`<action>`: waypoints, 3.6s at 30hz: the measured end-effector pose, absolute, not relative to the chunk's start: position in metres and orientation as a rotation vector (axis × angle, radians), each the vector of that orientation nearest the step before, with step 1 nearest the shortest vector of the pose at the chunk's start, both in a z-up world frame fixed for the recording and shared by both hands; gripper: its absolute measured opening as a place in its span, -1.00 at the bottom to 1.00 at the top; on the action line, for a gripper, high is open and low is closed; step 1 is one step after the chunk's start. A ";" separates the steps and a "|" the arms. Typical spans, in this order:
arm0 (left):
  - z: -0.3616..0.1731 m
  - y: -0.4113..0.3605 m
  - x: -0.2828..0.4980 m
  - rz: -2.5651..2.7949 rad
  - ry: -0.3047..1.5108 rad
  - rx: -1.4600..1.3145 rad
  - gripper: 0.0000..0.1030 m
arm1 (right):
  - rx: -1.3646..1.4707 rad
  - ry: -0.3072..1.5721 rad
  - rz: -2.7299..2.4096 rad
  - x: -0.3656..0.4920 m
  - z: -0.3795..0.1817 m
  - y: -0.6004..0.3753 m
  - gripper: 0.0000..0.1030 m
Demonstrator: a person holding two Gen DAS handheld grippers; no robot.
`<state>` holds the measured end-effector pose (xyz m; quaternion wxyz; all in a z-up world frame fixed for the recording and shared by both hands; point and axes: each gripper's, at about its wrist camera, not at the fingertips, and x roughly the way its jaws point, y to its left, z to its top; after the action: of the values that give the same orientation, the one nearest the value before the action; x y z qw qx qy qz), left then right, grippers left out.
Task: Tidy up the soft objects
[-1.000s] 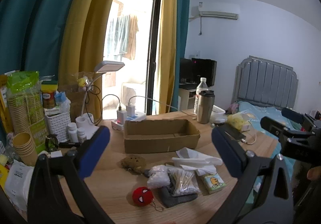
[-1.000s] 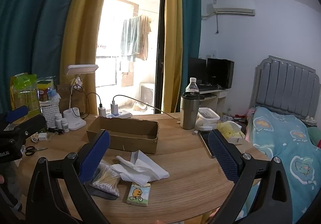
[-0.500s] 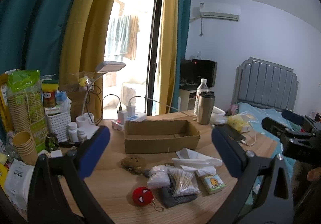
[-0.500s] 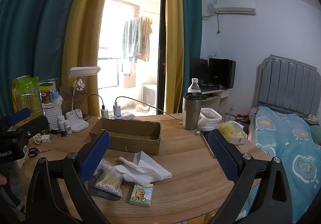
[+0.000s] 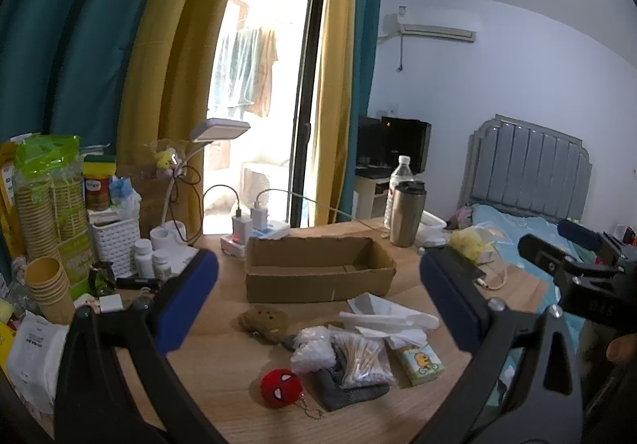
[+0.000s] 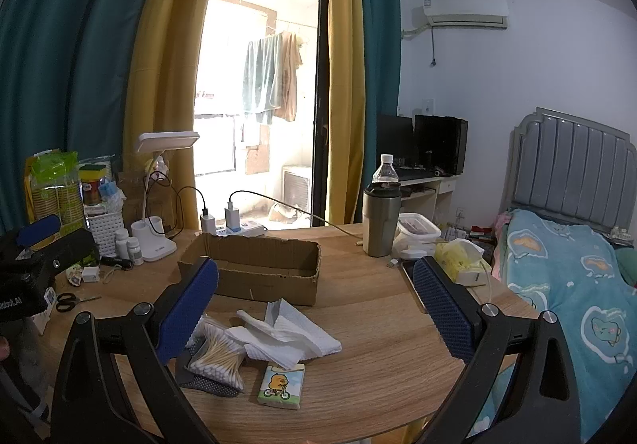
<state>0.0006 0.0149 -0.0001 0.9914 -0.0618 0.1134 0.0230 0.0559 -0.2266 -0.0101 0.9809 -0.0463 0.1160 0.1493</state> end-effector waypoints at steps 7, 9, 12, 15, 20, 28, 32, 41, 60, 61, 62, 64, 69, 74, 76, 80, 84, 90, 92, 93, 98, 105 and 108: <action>-0.002 0.013 0.001 0.023 0.241 -0.132 0.99 | -0.093 0.237 0.303 0.056 -0.011 -0.227 0.95; -0.002 0.013 0.002 0.022 0.243 -0.134 0.99 | -0.093 0.237 0.304 0.056 -0.011 -0.226 0.95; -0.002 0.012 0.002 0.017 0.239 -0.135 0.99 | -0.093 0.237 0.303 0.056 -0.011 -0.226 0.95; -0.002 0.011 0.001 0.017 0.235 -0.135 0.99 | -0.094 0.236 0.303 0.056 -0.010 -0.226 0.95; -0.002 0.011 0.001 0.014 0.239 -0.133 0.99 | -0.093 0.238 0.304 0.056 -0.010 -0.226 0.95; -0.002 0.012 0.002 0.020 0.240 -0.132 0.99 | -0.093 0.237 0.305 0.056 -0.011 -0.225 0.95; -0.001 0.013 0.001 0.018 0.238 -0.129 0.99 | -0.093 0.238 0.305 0.056 -0.011 -0.225 0.95; -0.005 0.016 0.006 0.015 0.252 -0.131 0.99 | -0.095 0.253 0.322 0.060 -0.017 -0.224 0.95; -0.069 0.063 0.061 0.089 0.437 -0.166 0.99 | -0.128 0.395 0.312 0.129 -0.067 -0.224 0.95; -0.073 0.067 0.062 0.091 0.447 -0.171 0.99 | -0.129 0.404 0.311 0.132 -0.069 -0.223 0.95; -0.078 0.070 0.064 0.089 0.462 -0.179 0.98 | -0.131 0.416 0.311 0.136 -0.073 -0.223 0.95; -0.086 0.074 0.069 0.092 0.483 -0.188 0.98 | -0.131 0.436 0.313 0.142 -0.078 -0.222 0.95; -0.103 0.072 0.082 0.078 0.538 -0.187 0.98 | -0.128 0.485 0.322 0.160 -0.093 -0.219 0.95; -0.115 0.065 0.100 0.052 0.591 -0.198 0.98 | -0.121 0.523 0.333 0.178 -0.103 -0.214 0.95; -0.119 0.060 0.107 0.035 0.607 -0.195 0.98 | -0.122 0.540 0.338 0.186 -0.108 -0.211 0.95; -0.124 0.052 0.122 -0.016 0.644 -0.180 0.97 | -0.122 0.572 0.355 0.201 -0.118 -0.205 0.95; -0.127 0.046 0.132 -0.048 0.670 -0.168 0.97 | -0.118 0.597 0.374 0.213 -0.125 -0.199 0.95; -0.134 0.034 0.142 -0.084 0.710 -0.145 0.93 | -0.108 0.635 0.396 0.225 -0.136 -0.195 0.95; -0.137 0.030 0.146 -0.093 0.727 -0.126 0.73 | -0.110 0.655 0.416 0.228 -0.140 -0.190 0.95; -0.138 0.029 0.147 -0.095 0.732 -0.120 0.71 | -0.114 0.663 0.430 0.229 -0.142 -0.187 0.95; -0.145 0.029 0.155 -0.097 0.780 -0.128 0.53 | -0.122 0.710 0.465 0.241 -0.149 -0.177 0.95; -0.149 0.027 0.160 -0.138 0.814 -0.148 0.11 | -0.050 0.805 0.497 0.259 -0.157 -0.180 0.74; -0.149 0.024 0.161 -0.152 0.824 -0.153 -0.01 | -0.032 0.852 0.515 0.264 -0.164 -0.179 0.31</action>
<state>0.1606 0.0239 -0.1494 0.9107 -0.0740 0.3996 -0.0738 0.2638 -0.1794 -0.1637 0.8786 -0.0154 0.4086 0.2469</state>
